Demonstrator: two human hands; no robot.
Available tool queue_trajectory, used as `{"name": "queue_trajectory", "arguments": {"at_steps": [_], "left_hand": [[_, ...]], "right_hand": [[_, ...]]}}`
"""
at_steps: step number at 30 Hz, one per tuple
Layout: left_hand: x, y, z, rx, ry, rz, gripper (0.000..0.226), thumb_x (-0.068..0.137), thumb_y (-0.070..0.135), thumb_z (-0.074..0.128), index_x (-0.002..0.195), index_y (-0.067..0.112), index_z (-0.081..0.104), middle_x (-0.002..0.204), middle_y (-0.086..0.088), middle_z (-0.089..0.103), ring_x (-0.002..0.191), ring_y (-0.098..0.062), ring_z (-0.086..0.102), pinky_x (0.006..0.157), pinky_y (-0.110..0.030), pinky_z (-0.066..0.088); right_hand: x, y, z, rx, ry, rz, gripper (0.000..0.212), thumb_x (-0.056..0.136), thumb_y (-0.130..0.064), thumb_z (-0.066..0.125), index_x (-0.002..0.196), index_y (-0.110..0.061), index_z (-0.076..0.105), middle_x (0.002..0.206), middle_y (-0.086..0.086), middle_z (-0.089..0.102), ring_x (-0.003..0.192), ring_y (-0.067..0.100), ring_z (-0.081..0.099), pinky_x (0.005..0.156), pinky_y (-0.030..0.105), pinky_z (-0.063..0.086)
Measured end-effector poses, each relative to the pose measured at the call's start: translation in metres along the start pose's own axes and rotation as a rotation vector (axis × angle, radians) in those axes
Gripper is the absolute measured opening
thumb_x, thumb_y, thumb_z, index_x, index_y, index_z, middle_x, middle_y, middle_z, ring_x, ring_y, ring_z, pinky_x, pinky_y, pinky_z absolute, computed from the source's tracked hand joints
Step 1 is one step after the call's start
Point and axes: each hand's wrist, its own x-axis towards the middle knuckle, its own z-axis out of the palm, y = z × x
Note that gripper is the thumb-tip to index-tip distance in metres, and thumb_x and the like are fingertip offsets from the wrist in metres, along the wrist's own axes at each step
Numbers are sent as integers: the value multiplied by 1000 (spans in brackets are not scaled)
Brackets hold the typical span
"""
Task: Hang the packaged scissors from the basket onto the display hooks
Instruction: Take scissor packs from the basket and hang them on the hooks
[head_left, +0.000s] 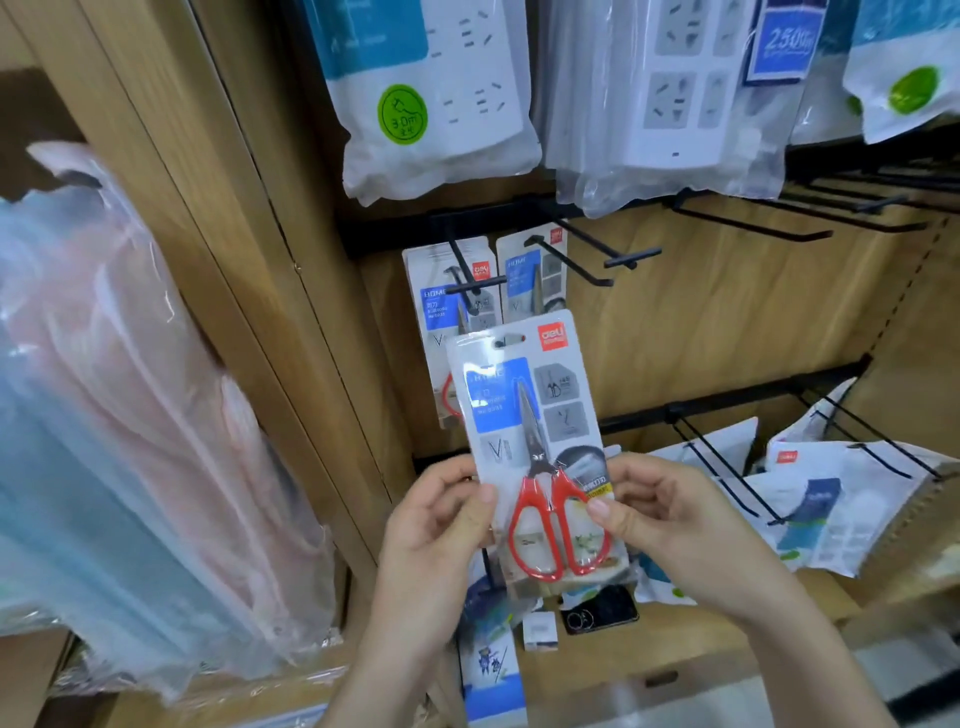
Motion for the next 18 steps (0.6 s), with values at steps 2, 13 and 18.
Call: {"name": "queue_trajectory", "arguments": {"at_steps": [2, 13, 18], "left_hand": [[5, 4, -1, -6, 39, 63, 19, 84, 17, 61, 100, 12, 69, 86, -10, 77, 72, -15, 72, 60, -25, 57], [26, 18, -3, 108, 91, 112, 13, 94, 9, 59, 102, 10, 69, 85, -6, 78, 73, -14, 73, 60, -23, 56], [22, 21, -8, 138, 82, 73, 14, 94, 16, 59, 104, 13, 68, 87, -4, 78, 76, -17, 75, 58, -23, 56]], "right_hand": [[2, -5, 1, -1, -9, -30, 18, 85, -27, 64, 94, -15, 74, 87, 7, 76, 84, 18, 73, 78, 32, 59], [8, -6, 24, 185, 4, 182, 39, 95, -45, 44, 96, -18, 72, 84, 12, 75, 58, 26, 69, 43, 25, 47], [9, -9, 29, 210, 37, 171, 37, 97, -44, 44, 92, -25, 75, 77, 10, 75, 45, 23, 63, 37, 22, 39]]}}
